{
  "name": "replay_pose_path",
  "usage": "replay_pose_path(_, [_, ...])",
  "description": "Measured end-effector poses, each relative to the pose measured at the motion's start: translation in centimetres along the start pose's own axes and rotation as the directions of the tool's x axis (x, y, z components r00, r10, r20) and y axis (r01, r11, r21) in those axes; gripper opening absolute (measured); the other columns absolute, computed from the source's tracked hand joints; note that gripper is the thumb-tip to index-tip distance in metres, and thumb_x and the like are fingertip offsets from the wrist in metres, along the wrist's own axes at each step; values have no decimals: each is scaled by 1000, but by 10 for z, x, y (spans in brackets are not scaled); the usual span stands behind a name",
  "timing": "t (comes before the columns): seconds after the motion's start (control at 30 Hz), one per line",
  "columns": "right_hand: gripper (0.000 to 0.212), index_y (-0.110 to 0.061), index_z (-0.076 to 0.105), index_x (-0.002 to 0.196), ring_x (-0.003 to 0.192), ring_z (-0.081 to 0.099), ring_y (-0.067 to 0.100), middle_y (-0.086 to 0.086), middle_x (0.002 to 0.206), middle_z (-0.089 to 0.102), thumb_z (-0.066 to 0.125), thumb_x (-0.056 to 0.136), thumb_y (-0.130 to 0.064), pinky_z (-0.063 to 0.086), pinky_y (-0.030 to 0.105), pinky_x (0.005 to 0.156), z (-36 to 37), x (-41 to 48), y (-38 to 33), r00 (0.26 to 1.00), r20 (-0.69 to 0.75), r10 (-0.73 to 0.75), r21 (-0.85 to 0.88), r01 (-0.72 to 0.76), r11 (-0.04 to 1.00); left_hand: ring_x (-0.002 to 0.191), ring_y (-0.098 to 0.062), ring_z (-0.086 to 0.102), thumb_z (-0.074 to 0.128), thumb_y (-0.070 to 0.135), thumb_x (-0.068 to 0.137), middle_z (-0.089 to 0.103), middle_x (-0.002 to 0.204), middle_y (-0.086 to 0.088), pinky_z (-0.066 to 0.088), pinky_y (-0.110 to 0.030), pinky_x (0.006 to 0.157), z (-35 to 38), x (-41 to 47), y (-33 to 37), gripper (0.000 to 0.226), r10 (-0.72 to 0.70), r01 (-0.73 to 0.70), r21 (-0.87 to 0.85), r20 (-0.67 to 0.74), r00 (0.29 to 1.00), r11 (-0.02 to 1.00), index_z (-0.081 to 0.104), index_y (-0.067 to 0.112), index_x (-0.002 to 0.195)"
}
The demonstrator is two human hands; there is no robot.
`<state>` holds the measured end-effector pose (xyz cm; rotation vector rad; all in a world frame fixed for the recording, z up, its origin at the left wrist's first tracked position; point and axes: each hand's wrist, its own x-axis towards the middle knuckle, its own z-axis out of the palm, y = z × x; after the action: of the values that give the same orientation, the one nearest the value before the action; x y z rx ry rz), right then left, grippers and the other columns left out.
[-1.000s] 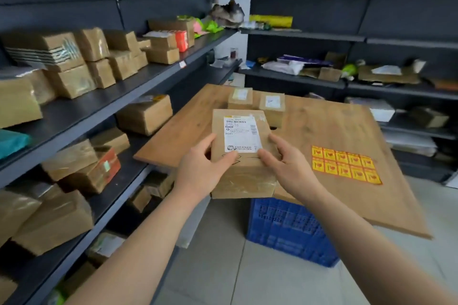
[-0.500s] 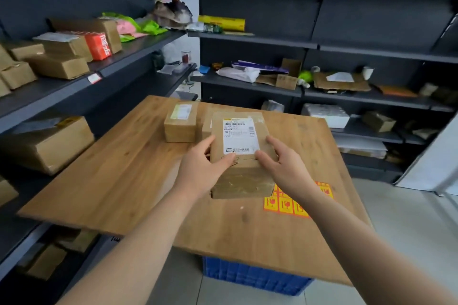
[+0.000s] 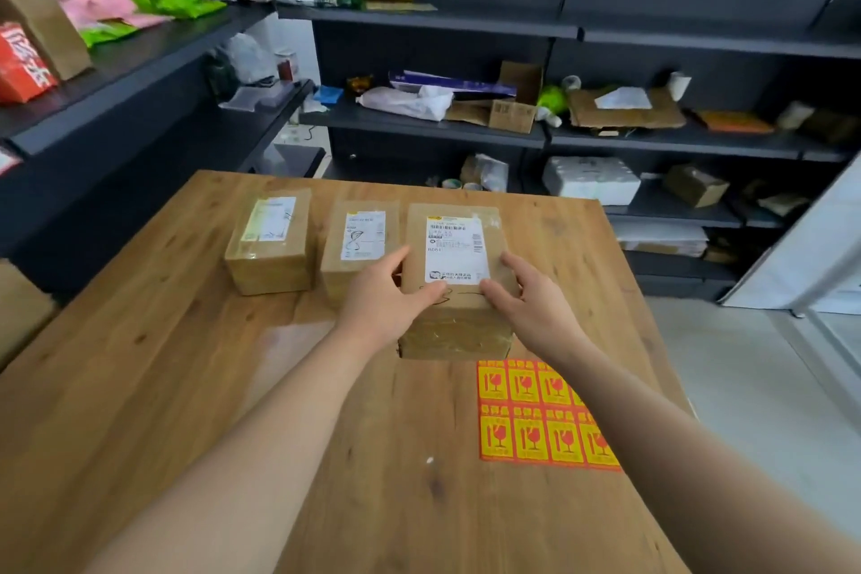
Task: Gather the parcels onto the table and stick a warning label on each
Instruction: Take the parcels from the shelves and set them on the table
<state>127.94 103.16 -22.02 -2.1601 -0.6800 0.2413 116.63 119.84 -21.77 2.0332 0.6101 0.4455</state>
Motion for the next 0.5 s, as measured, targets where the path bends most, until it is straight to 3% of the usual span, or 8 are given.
replay_pose_path(0.1, [65,-21,34,145,82,50,-3,1,127,56,55,90,-47,35,7,57,7,26,7,999,-19,38,-19,-38,999,111,-6,53,77,45,72,55,133,6,44,-22,91,7,33,-12,83,-12,13,-11,41,999,1000,40,19,142])
replay_pose_path(0.27, [65,-18,35,145,75,51,-15,-10,97,57,57,89,-44,38,4,55,24,62,23,995,-39,91,-25,-92,995,118,-12,53,75,47,73,54,135,3,43,-26,95,24,78,-31,84,-32,27,52,93,995,998,39,18,143])
replay_pose_path(0.4, [64,-19,36,144,83,56,-4,4,124,59,56,89,-45,36,6,59,40,85,42,990,-15,141,-39,-142,989,125,-17,49,71,48,78,49,141,0,42,-35,102,35,101,-47,83,-65,44,137,148,987,990,35,17,145])
replay_pose_path(0.5, [63,-19,36,144,93,58,13,6,127,57,57,89,-44,38,9,62,53,100,55,985,14,173,-37,-172,984,131,-20,43,67,49,81,43,147,-2,38,-40,107,43,116,-59,81,-97,59,205,182,978,977,31,18,147])
